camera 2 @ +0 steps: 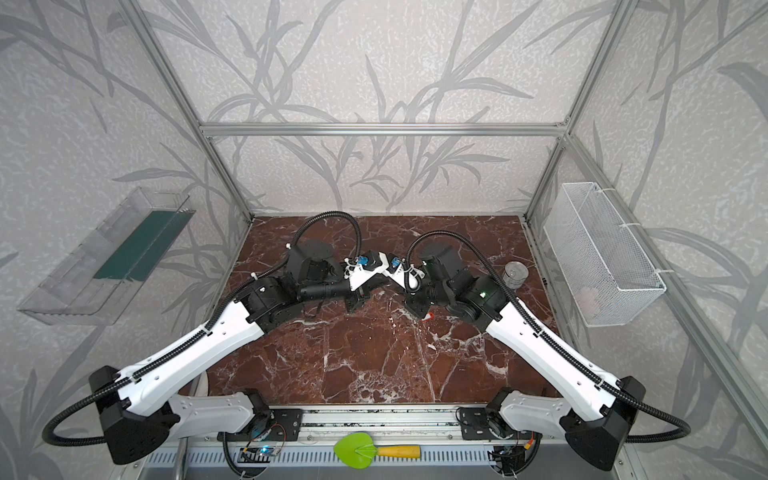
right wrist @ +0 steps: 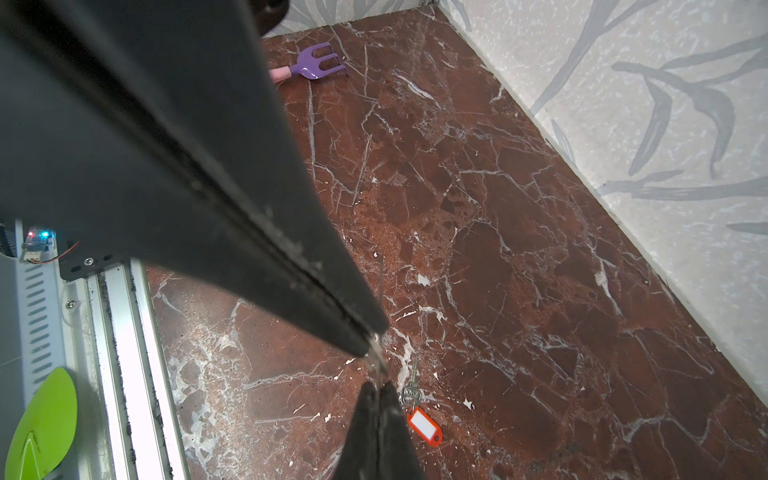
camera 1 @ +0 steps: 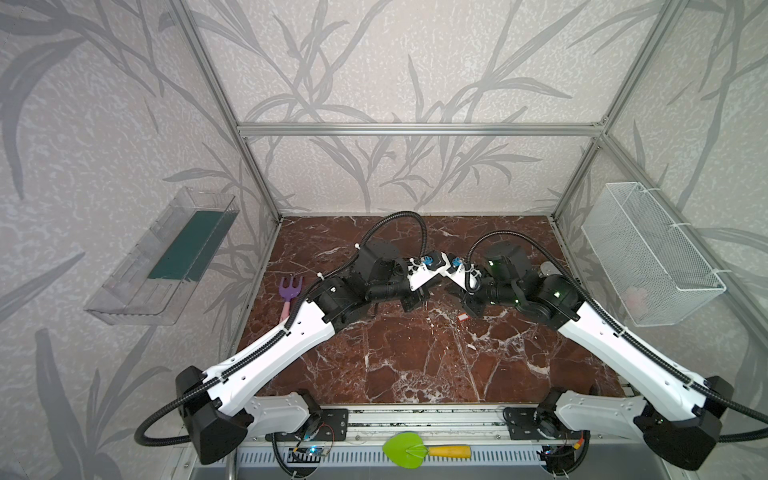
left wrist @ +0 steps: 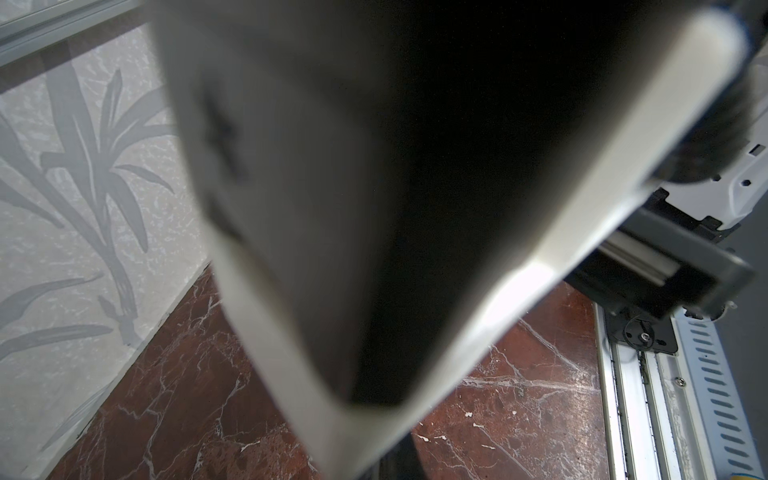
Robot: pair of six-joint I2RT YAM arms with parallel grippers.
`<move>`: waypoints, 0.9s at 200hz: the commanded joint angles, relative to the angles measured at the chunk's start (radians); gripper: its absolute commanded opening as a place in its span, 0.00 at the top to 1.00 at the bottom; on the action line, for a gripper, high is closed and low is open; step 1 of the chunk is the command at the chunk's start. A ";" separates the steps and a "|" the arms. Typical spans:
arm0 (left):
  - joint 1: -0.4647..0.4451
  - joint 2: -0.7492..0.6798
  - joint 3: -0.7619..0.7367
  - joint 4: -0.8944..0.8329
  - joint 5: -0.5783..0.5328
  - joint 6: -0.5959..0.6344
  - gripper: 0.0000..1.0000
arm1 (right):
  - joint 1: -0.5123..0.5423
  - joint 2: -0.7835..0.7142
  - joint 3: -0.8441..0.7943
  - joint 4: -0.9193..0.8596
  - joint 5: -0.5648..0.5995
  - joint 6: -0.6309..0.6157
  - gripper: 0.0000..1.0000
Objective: Put the keys on the keyring
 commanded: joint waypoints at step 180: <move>-0.006 0.025 -0.076 0.033 -0.408 -0.079 0.69 | 0.001 0.034 0.101 0.035 0.003 0.150 1.00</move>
